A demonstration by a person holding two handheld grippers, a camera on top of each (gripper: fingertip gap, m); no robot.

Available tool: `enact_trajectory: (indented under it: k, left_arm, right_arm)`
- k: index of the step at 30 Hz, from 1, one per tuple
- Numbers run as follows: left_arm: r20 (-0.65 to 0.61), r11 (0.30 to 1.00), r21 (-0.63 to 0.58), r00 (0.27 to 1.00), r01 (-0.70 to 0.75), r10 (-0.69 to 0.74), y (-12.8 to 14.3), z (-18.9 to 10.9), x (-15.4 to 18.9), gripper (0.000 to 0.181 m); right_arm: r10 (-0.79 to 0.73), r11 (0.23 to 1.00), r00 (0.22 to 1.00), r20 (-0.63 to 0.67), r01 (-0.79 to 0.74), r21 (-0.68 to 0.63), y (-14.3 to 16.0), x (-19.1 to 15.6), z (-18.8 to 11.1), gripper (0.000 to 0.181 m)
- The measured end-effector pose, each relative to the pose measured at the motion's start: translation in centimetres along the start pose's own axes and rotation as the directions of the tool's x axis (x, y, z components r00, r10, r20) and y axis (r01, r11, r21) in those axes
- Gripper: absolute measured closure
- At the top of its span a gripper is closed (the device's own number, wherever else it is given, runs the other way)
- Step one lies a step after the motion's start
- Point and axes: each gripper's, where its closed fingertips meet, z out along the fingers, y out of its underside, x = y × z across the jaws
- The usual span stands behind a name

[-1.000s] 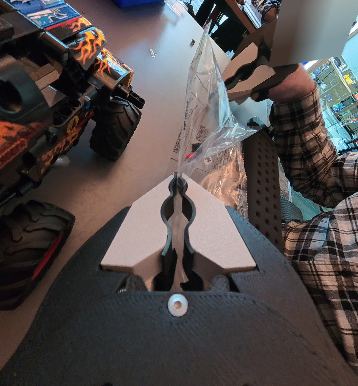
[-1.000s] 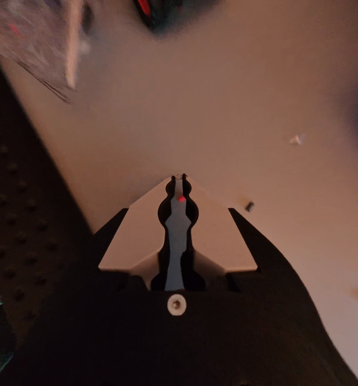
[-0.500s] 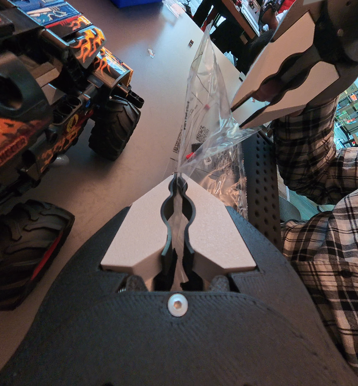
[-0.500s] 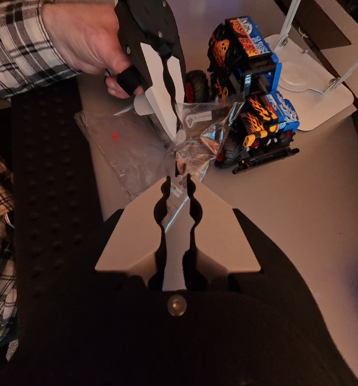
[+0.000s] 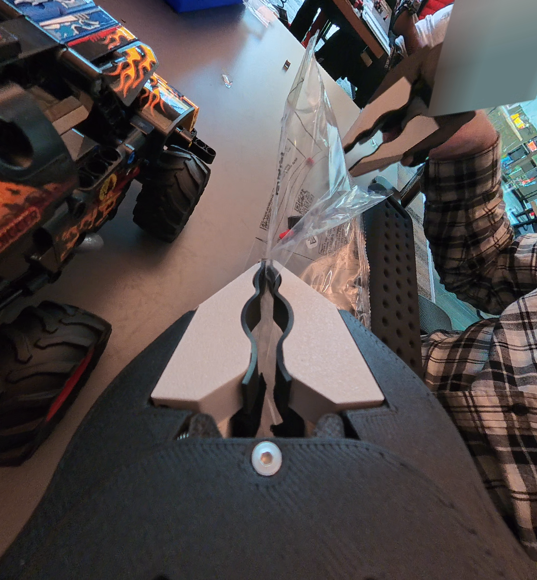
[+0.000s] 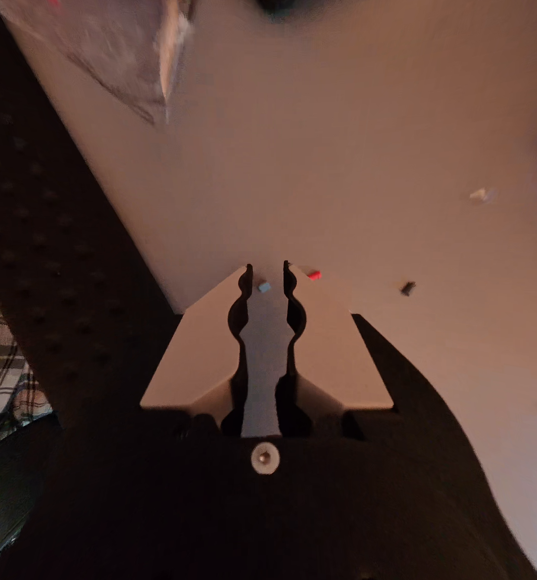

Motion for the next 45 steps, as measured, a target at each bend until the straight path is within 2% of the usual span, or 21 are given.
enact_trajectory:
  k: [4,7,11,15,17,20,23,27,33,38,40,45]
  left_arm:
    - [-0.001,1.000,-0.001,1.000,0.003,-0.003,0.1,0.1,0.0,0.181]
    - [-0.001,1.000,0.001,1.000,0.005,-0.005,0.1,0.0,-0.1,0.181]
    - [-0.001,1.000,-0.002,1.000,0.003,-0.003,0.1,0.1,-0.1,0.181]
    - [-0.001,1.000,-0.002,1.000,0.002,-0.002,0.1,0.1,-0.1,0.181]
    - [-0.002,1.000,-0.003,1.000,0.003,-0.003,0.1,0.1,-0.1,0.181]
    - [-0.003,1.000,-0.003,1.000,0.004,-0.004,0.1,0.1,-0.1,0.181]
    - [-0.002,1.000,-0.003,1.000,0.001,-0.001,0.1,0.1,0.0,0.181]
    - [-0.003,1.000,-0.009,1.000,0.001,-0.001,0.2,0.2,0.0,0.181]
    - [-0.003,1.000,-0.011,1.000,0.003,-0.003,0.2,0.2,-0.1,0.181]
    - [0.000,1.000,-0.010,1.000,0.007,-0.007,0.2,0.2,-0.2,0.181]
    - [0.001,1.000,-0.007,1.000,0.008,-0.008,0.2,0.1,-0.2,0.181]
    - [0.002,1.000,-0.016,1.000,0.007,-0.007,0.3,0.2,-0.3,0.181]
  right_arm:
    - [0.003,0.999,1.000,0.001,-0.003,-0.044,1.5,-0.1,0.9,0.165]
    - [0.010,0.999,1.000,0.012,-0.009,-0.033,1.7,-0.1,0.8,0.174]
    - [0.009,1.000,0.999,0.035,-0.009,-0.006,1.5,-0.3,0.9,0.177]
    - [-0.011,0.996,0.998,0.068,0.005,0.090,-1.1,-1.1,0.0,0.181]
    - [-0.049,0.995,0.997,0.057,0.045,0.084,-2.0,-1.3,-0.2,0.181]
    - [-0.056,0.997,0.997,0.044,0.053,0.051,-2.0,-0.7,0.2,0.171]
    - [-0.054,0.997,0.997,0.053,0.051,0.063,-2.1,-0.5,0.5,0.181]
    - [-0.043,0.999,0.998,0.046,0.041,0.031,-1.6,-0.3,0.8,0.170]
    - [0.003,0.999,1.000,-0.016,-0.002,0.044,-1.6,2.5,1.8,0.156]
    - [0.003,0.999,1.000,0.026,-0.004,0.034,-2.0,3.2,3.3,0.163]
    - [-0.004,1.000,0.999,0.034,0.003,0.027,-2.1,3.1,3.8,0.172]
    - [-0.010,0.999,0.999,0.045,0.008,0.050,-2.7,2.9,3.3,0.181]
